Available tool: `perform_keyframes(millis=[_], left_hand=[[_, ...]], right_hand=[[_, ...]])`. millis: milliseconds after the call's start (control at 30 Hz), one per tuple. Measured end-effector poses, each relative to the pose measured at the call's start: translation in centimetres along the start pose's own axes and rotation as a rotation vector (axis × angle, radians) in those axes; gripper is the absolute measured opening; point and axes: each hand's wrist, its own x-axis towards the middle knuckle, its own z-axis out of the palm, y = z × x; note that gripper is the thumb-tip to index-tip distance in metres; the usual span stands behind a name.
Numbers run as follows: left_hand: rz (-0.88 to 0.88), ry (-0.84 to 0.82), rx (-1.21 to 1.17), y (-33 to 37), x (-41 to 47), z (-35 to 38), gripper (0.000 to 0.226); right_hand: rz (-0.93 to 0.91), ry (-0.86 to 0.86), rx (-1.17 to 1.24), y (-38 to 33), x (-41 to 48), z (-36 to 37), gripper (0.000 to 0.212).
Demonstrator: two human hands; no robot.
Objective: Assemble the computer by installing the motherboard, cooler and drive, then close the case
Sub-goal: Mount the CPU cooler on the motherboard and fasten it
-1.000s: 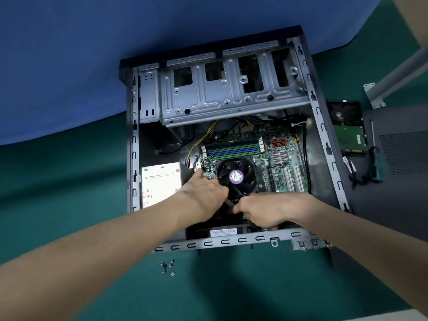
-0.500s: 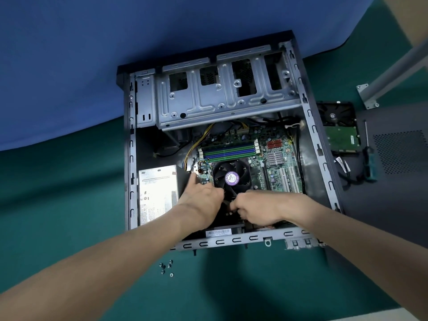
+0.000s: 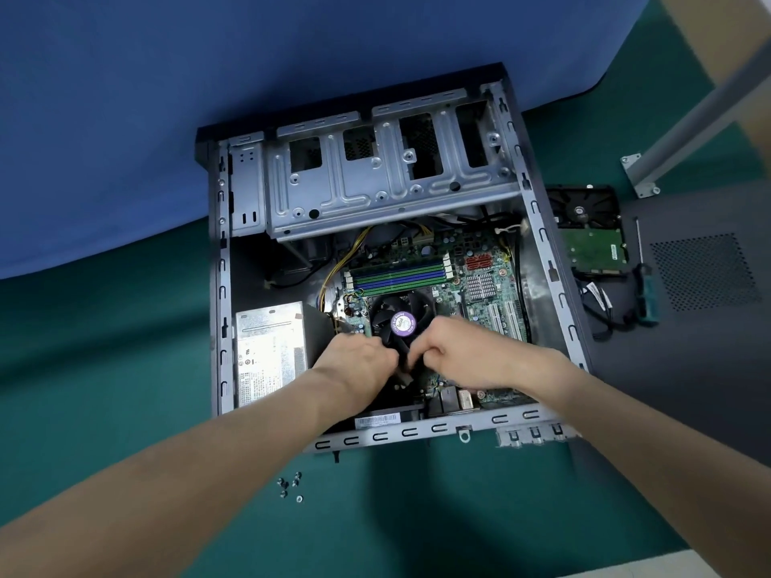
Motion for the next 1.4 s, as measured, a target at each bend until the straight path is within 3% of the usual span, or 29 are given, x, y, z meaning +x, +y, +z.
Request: perform_keyframes(millis=[100, 167, 300, 367, 933, 1400], left_hand=[[0.008, -0.052, 0.010, 0.1, 0.3, 0.0, 0.023], [0.003, -0.078, 0.006, 0.3, 0.6, 0.0, 0.024], [0.001, -0.109, 0.011, 0.3, 0.8, 0.0, 0.027], [0.020, -0.107, 0.027, 0.3, 0.7, 0.1, 0.028], [0.110, -0.075, 0.089, 0.2, 0.6, 0.1, 0.028], [0.067, -0.061, 0.004, -0.3, -0.1, 0.3, 0.027]], right_hand=[[-0.063, 0.450, -0.042, -0.4, -0.4, -0.3, 0.027], [-0.117, 0.573, -0.199, -1.0, -0.4, -0.6, 0.019], [-0.171, 0.416, -0.422, -1.0, 1.2, 0.1, 0.075], [-0.185, 0.308, -0.448, -0.8, 2.0, 0.6, 0.091], [-0.169, 0.234, -0.341, -0.2, 2.9, 0.0, 0.089], [-0.172, 0.245, -0.278, -0.1, 2.7, 0.1, 0.090]])
